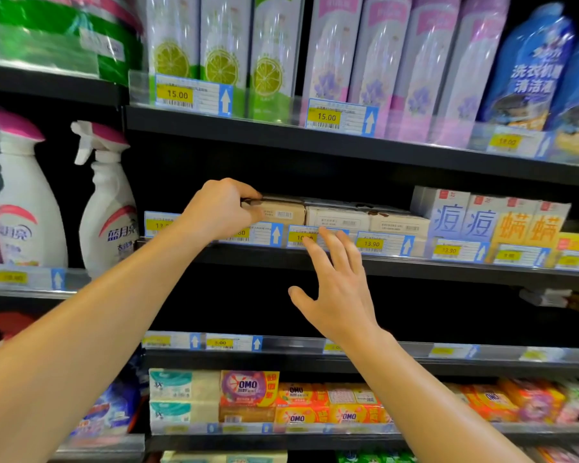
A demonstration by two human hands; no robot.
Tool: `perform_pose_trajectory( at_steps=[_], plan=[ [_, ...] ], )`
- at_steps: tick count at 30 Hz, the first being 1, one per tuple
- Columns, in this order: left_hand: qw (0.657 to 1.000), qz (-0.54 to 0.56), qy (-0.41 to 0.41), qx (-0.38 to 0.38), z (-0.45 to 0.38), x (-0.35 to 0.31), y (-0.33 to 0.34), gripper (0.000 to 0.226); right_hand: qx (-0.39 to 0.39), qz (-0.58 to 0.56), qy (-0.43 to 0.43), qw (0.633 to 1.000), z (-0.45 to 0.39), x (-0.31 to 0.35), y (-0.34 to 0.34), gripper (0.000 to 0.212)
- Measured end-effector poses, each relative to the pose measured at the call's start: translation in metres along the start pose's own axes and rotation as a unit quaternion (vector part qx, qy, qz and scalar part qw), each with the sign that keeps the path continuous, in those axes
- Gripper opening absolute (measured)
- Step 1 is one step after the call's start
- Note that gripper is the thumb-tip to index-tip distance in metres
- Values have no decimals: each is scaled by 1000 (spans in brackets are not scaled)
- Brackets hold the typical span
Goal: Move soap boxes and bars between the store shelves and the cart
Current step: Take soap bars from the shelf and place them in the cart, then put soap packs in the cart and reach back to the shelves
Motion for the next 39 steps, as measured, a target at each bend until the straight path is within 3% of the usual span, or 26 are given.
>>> perform_pose_trajectory(
  at_steps=[10,22,26,31,39],
  plan=[
    [999,-4,-11,-33,7,-5,0,35,18,7,3,1000,3,1,-2,77],
    [999,-29,22,-3,9,-4,5,40,58,22,18,998,4,4,-7,78],
    [995,-52,60,-53,22,-10,6,47,77,21,32,996,7,5,-11,79],
    [986,-130,73,-80,69,-5,15,67,88,16,40,995,31,13,-21,79],
    [988,-153,13,9,202,20,47,69,140,-27,28,989,130,48,-34,80]
  ],
)
Point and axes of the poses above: each hand's wrist, its own z-axis away from the middle knuckle, its own y-axis out of the palm, x = y × z, the point moved 9 cm from there along -z, towards the middle knuckle, and after that the axes turned 1 degree about -y, right-handed, at the moved point
